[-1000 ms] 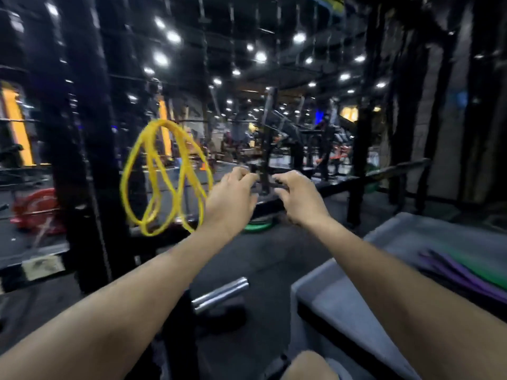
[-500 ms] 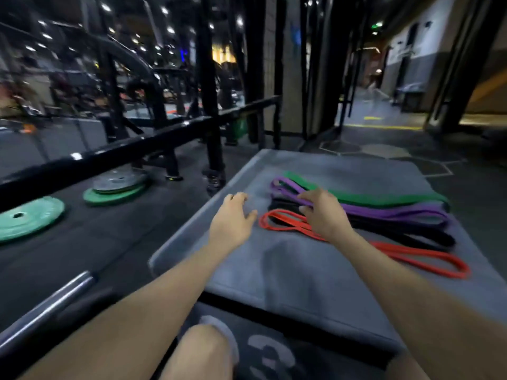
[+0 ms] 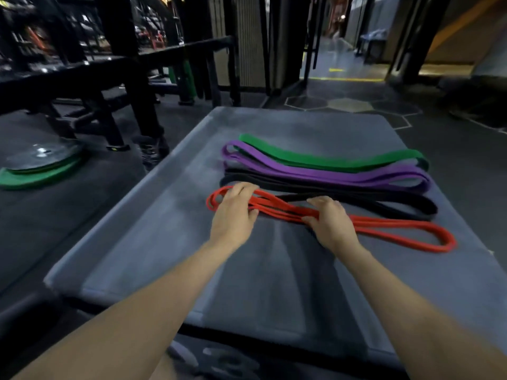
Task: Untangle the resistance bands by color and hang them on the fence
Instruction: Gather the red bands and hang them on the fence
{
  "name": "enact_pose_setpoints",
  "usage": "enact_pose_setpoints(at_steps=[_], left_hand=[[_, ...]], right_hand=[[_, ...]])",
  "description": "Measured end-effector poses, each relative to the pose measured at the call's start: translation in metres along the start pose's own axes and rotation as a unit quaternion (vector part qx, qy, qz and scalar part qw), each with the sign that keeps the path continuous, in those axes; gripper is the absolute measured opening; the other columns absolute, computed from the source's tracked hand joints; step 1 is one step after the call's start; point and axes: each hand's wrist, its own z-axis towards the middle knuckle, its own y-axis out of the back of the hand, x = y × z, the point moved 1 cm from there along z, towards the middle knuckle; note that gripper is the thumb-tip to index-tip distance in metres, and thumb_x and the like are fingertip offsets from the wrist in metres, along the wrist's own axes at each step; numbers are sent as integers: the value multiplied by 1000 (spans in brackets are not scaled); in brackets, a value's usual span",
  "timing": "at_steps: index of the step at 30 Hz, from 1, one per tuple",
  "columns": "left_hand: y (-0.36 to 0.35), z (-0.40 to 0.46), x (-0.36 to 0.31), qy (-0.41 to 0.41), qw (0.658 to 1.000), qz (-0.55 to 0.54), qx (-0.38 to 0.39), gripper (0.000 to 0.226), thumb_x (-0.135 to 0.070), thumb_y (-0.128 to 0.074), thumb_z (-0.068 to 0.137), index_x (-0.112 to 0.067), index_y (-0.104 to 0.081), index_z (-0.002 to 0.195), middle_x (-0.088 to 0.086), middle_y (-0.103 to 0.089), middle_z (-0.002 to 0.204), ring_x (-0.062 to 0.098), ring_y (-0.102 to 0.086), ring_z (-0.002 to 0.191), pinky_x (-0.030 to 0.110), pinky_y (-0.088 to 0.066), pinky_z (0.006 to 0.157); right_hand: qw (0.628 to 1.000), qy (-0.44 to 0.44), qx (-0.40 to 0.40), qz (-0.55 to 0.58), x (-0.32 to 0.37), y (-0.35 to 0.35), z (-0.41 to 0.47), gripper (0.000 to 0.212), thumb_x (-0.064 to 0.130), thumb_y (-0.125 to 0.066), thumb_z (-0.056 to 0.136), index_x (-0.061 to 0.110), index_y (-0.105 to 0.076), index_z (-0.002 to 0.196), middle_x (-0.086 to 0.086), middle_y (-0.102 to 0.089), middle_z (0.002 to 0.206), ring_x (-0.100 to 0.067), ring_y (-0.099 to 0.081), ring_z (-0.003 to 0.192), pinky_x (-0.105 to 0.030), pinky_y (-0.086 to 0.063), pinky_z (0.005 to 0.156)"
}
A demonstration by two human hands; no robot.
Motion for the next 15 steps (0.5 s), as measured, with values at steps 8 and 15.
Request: enact_pose_setpoints(at_steps=[8,15], left_hand=[[-43,18,-27,-138,979,72,132,53,-15,-56,90,-19,-39,141,0,-46,143,17,-36,135,22,-13,112],[-44,22,-24,-107,986,51,114,28,-24,-63,85,-27,-68,112,-5,-65,106,19,-53,102,34,-42,92]], right_hand=[[998,46,18,-39,-13,6,-6,27,16,-62,85,22,-67,110,-2,-64,119,-28,-55,112,-40,-47,90],[998,41,3,-36,-19,12,-8,26,18,-60,87,26,-67,110,2,-64,117,-24,-55,111,-33,-45,87]])
